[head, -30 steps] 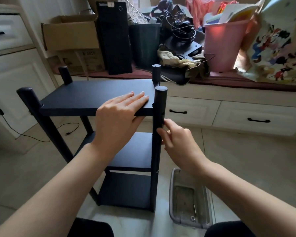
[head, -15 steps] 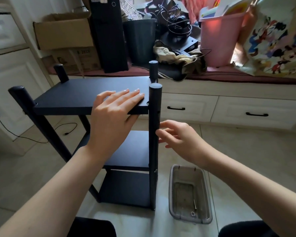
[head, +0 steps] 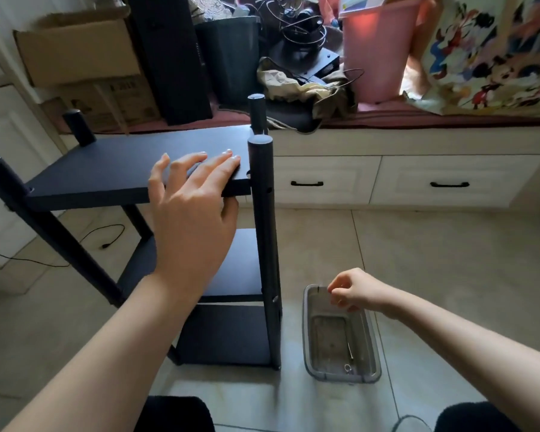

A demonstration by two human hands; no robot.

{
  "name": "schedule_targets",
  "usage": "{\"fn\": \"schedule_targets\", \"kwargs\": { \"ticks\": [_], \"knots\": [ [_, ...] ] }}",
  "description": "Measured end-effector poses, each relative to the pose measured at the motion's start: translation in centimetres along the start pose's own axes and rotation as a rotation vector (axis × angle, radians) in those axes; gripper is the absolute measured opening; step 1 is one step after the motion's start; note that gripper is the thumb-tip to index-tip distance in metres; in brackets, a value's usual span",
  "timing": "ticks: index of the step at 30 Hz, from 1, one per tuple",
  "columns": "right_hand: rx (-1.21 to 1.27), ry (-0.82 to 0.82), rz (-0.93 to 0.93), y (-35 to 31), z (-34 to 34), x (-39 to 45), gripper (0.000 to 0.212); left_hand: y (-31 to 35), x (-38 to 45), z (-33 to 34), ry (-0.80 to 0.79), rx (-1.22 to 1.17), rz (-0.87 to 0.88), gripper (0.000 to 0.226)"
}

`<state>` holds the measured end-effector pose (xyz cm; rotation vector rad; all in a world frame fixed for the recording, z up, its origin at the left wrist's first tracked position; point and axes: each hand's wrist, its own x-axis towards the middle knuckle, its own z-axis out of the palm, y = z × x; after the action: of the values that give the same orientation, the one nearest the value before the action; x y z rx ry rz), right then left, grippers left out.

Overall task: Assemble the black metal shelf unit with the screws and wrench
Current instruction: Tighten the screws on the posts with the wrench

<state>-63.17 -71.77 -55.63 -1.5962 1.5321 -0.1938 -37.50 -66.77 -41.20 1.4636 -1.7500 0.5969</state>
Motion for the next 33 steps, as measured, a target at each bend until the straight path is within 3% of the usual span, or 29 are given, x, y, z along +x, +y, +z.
{"fn": "schedule_targets", "kwargs": {
  "ticks": [14, 18, 20, 22, 25, 29, 33],
  "knots": [
    [-0.257, -0.132, 0.412, 10.6, 9.2, 8.7, 0.035, 3.0, -0.5, 1.7, 0.077, -0.11, -0.058, 0.04],
    [-0.341, -0.174, 0.46, 12.1, 10.9, 10.0, 0.016, 2.6, -0.5, 1.9, 0.082, -0.086, -0.024, 0.038],
    [-0.369, -0.164, 0.462, 12.7, 11.6, 10.2, 0.01, 2.5, -0.5, 2.0, 0.08, -0.077, -0.015, 0.037],
    [-0.366, -0.136, 0.482, 13.5, 12.2, 10.7, 0.027, 2.5, -0.4, 1.9, 0.08, -0.071, -0.009, 0.036],
    [-0.391, -0.079, 0.492, 14.1, 13.1, 10.5, 0.022, 2.4, -0.4, 1.9, 0.076, -0.066, 0.004, 0.037],
    [-0.334, 0.016, 0.492, 15.0, 13.8, 10.8, 0.044, 2.5, -0.4, 1.8, 0.074, -0.046, 0.008, 0.038],
    [-0.31, 0.06, 0.466, 15.6, 14.3, 10.6, 0.041, 2.4, -0.4, 1.8, 0.075, -0.034, 0.011, 0.038]
  ]
}}
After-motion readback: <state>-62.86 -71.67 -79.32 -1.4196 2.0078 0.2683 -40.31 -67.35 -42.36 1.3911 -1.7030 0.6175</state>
